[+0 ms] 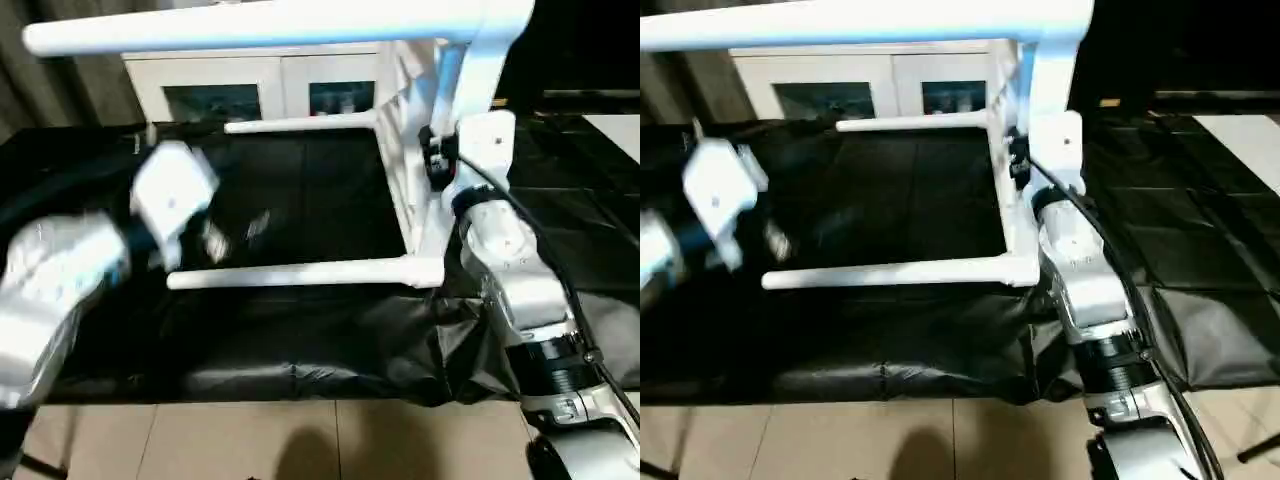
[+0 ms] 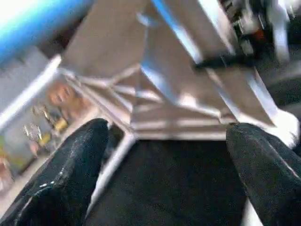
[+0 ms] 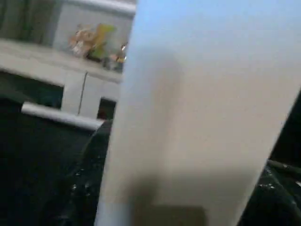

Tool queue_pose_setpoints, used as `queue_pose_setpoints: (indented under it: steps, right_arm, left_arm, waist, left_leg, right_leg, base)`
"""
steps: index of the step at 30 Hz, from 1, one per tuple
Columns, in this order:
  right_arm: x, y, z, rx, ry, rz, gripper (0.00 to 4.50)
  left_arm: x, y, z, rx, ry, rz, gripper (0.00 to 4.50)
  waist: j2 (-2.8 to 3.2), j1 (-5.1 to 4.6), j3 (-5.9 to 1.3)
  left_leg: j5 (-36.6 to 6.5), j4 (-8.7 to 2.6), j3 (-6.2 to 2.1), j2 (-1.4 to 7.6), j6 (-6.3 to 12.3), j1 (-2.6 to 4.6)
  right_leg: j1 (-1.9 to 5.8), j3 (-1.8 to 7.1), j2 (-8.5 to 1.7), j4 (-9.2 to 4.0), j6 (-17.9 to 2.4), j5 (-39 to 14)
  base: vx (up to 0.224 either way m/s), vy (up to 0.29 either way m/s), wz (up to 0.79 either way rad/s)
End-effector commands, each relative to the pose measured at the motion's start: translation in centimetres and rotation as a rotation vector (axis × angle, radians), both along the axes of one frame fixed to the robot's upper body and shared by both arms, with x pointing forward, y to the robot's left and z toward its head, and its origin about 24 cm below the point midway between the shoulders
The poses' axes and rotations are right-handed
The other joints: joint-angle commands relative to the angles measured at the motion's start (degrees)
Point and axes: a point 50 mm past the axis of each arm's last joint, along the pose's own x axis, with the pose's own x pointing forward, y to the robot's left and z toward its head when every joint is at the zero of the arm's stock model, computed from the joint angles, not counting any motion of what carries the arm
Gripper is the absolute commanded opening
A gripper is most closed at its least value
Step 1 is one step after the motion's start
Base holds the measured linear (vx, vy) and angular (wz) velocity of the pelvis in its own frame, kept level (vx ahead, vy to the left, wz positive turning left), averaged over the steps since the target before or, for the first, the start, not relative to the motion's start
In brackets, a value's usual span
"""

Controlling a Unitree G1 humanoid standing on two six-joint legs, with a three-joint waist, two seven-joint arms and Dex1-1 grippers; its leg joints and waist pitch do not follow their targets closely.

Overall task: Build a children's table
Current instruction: Flip table

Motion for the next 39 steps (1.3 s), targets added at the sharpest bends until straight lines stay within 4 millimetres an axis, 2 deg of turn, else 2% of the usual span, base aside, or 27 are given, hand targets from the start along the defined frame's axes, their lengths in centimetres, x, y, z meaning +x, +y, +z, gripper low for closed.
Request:
queue_pose_setpoints:
  steps: [1, 2, 3, 4, 5, 6, 9, 10, 11, 14, 15, 18, 19, 23, 26, 29, 31, 35, 38, 39]
  right_arm:
    - [-0.4, -0.1, -0.9, -0.045, -0.007, 0.034, 3.09]
    - [-0.9, -0.6, -1.0, -0.058, -0.047, 0.036, 3.09]
    - [-1.2, -0.9, -1.1, -0.068, -0.073, 0.037, 3.30]
    - [-1.4, -1.2, -1.2, -0.078, -0.090, 0.034, 3.41]
    - [-1.7, -1.5, -1.4, -0.093, -0.114, 0.034, 3.41]
    - [-2.0, -1.8, -1.5, -0.107, -0.146, 0.038, 3.47]
    - [-2.8, -1.8, -1.2, -0.138, -0.231, 0.071, 3.69]
    - [-3.2, -1.7, -1.0, -0.143, -0.274, 0.100, 3.87]
    - [-3.6, -1.5, -0.8, -0.146, -0.303, 0.124, 3.87]
    - [-4.4, -1.0, -0.3, -0.149, -0.364, 0.190, 4.06]
    - [-5.5, -0.1, 0.4, -0.168, -0.437, 0.278, 4.17]
    - [-6.2, 0.3, 0.6, -0.168, -0.471, 0.316, 4.38]
    - [-6.5, 0.4, 0.7, -0.162, -0.479, 0.330, 4.45]
    - [-7.4, 1.1, 0.1, -0.188, -0.477, 0.401, 4.45]
    - [-7.7, 1.5, -0.4, -0.210, -0.455, 0.443, 4.45]
    - [-8.0, 2.8, -1.9, -0.235, -0.342, 0.569, 4.45]
    - [-7.9, 3.1, -2.1, -0.225, -0.320, 0.585, 4.45]
    - [-7.8, 3.6, -1.9, -0.201, -0.327, 0.593, 4.45]
    - [-7.9, 3.9, -2.0, -0.199, -0.315, 0.612, 4.45]
    - [-7.9, 4.0, -2.2, -0.205, -0.301, 0.628, 4.45]
  left_arm:
    - [-0.1, -0.1, 1.0, 0.020, -0.070, -0.001, 4.50]
    - [-0.1, -0.2, 1.6, 0.029, -0.119, -0.007, 4.50]
    - [-0.1, -0.3, 2.0, 0.035, -0.151, -0.011, 4.50]
    - [-0.1, -0.3, 2.2, 0.046, -0.179, -0.010, 4.50]
    - [-0.1, -0.3, 2.4, 0.060, -0.211, -0.012, 4.50]
    - [0.0, -0.4, 2.6, 0.080, -0.248, -0.014, 4.50]
    - [0.0, -0.3, 3.0, 0.097, -0.307, 0.007, 4.50]
    - [0.2, -0.2, 3.2, 0.098, -0.326, 0.038, 4.50]
    - [0.4, 0.0, 3.4, 0.098, -0.346, 0.066, 4.50]
    - [0.6, 0.4, 3.7, 0.118, -0.377, 0.107, 4.50]
    - [0.7, 0.9, 4.1, 0.126, -0.427, 0.154, 4.50]
    - [0.7, 1.1, 4.6, 0.124, -0.473, 0.182, 4.50]
    - [0.7, 1.2, 5.0, 0.119, -0.501, 0.195, 4.50]
    - [0.4, 1.4, 6.1, 0.119, -0.622, 0.233, 4.50]
    - [0.3, 1.3, 5.9, 0.132, -0.624, 0.226, 4.50]
    - [0.3, 0.9, 4.2, 0.200, -0.569, 0.213, 4.50]
    - [0.6, 1.4, 3.7, 0.255, -0.577, 0.250, 4.50]
    - [1.5, 3.1, 4.7, 0.283, -0.674, 0.401, 4.50]
    - [1.3, 3.3, 5.3, 0.266, -0.717, 0.399, 4.50]
    - [1.3, 3.5, 5.4, 0.285, -0.741, 0.415, 4.50]
  waist:
    - [0.09, -0.02, -2.96]
    - [0.12, -0.03, -3.03]
    - [0.23, 0.16, -3.05]
    - [0.72, 0.13, -3.17]
    - [0.45, 0.10, -3.20]
    - [0.57, 0.16, -3.23]
    - [0.80, 0.20, -3.17]
    - [0.91, 0.15, -3.10]
    - [0.95, 0.12, -2.91]
    - [0.94, 0.01, -2.79]
    - [0.87, -0.06, -2.69]
    - [0.76, -0.26, -2.67]
    - [0.85, -0.22, -2.71]
    - [0.96, 0.07, -2.74]
    - [0.89, 0.14, -2.68]
    - [1.10, 0.02, -2.69]
    - [0.85, -0.05, -2.67]
    - [0.93, -0.03, -2.65]
    - [1.01, 0.09, -2.76]
    - [0.83, 0.11, -2.79]
  left_leg:
    - [-21.4, -4.74, -1.01, 1.60, -5.58, 1.50]
    - [-20.3, -4.63, -0.99, 1.58, -5.27, 1.41]
    - [-18.9, -4.46, -0.89, 1.71, -4.76, 1.40]
    - [-18.0, -4.33, -0.90, 1.61, -4.65, 1.46]
    - [-16.4, -4.19, -0.79, 1.60, -3.83, 1.32]
    - [-15.8, -4.03, -0.72, 1.60, -3.31, 1.31]
    - [-16.1, -4.01, -0.68, 1.62, -2.75, 1.38]
    - [-16.8, -4.04, -0.73, 1.69, -2.54, 1.37]
    - [-18.0, -4.14, -0.74, 1.77, -2.31, 1.39]
    - [-19.9, -4.23, -0.85, 1.86, -1.99, 1.47]
    - [-20.1, -4.35, -0.90, 1.84, -1.68, 1.29]
    - [-20.4, -4.43, -1.05, 1.87, -1.35, 1.15]
    - [-20.8, -4.44, -1.06, 1.97, -1.10, 1.34]
    - [-21.1, -4.37, -1.07, 2.07, -0.75, 1.51]
    - [-21.3, -4.47, -1.16, 2.08, -0.52, 1.36]
    - [-22.4, -4.54, -1.27, 2.16, -0.21, 1.31]
    - [-22.7, -4.54, -1.25, 2.17, -0.01, 1.20]
    - [-23.1, -4.50, -1.30, 2.05, -0.41, 1.31]
    - [-22.7, -4.60, -1.44, 2.12, -0.72, 1.33]
    - [-22.5, -4.60, -1.44, 2.18, -0.50, 1.28]
  right_leg:
    - [1.55, 0.82, -1.39, -3.83, -8.6, -10.8]
    - [1.66, 0.83, -1.37, -3.69, -8.8, -9.7]
    - [1.58, 0.87, -1.38, -3.77, -9.1, -7.9]
    - [1.70, 0.83, -1.30, -3.49, -9.5, -6.4]
    - [1.89, 0.70, -1.16, -3.41, -10.3, -3.8]
    - [1.97, 0.69, -1.20, -3.36, -10.7, -3.1]
    - [2.07, 0.65, -1.20, -3.28, -11.3, -3.4]
    - [2.08, 0.62, -1.23, -3.25, -11.5, -4.2]
    - [2.03, 0.66, -1.26, -3.51, -11.3, -5.9]
    - [1.98, 0.68, -1.33, -3.72, -11.0, -8.6]
    - [2.03, 0.69, -1.28, -3.76, -10.9, -9.2]
    - [2.07, 0.61, -1.32, -3.77, -10.6, -9.8]
    - [1.87, 0.65, -1.38, -3.81, -10.7, -10.2]
    - [1.73, 0.68, -1.30, -3.81, -11.1, -9.2]
    - [1.78, 0.67, -1.37, -3.73, -11.5, -8.8]
    - [1.79, 0.64, -1.42, -3.70, -11.6, -9.1]
    - [1.77, 0.70, -1.45, -3.82, -11.7, -9.4]
    - [1.58, 0.69, -1.39, -3.81, -11.1, -10.5]
    - [1.60, 0.69, -1.48, -3.74, -11.5, -9.5]
    - [1.65, 0.67, -1.43, -3.67, -11.8, -8.5]
  base:
    - [0.000, 0.000, 0.00]
    - [0.000, 0.000, 0.00]
    - [0.000, 0.000, 0.00]
    - [0.000, 0.000, 0.00]
    - [0.000, 0.000, 0.00]
    - [0.000, 0.000, 0.00]
    - [0.000, 0.000, 0.00]
    - [0.000, 0.000, 0.00]
    - [0.000, 0.000, 0.00]
    - [0.000, 0.000, 0.00]
    - [0.000, 0.000, 0.00]
    - [0.000, 0.000, 0.00]
    - [0.000, 0.000, 0.00]
    - [0.000, 0.000, 0.00]
    - [0.000, 0.000, 0.00]
    - [0.000, 0.000, 0.00]
    - [0.000, 0.000, 0.00]
    - [0.000, 0.000, 0.00]
    - [0.000, 0.000, 0.00]
    - [0.000, 0.000, 0.00]
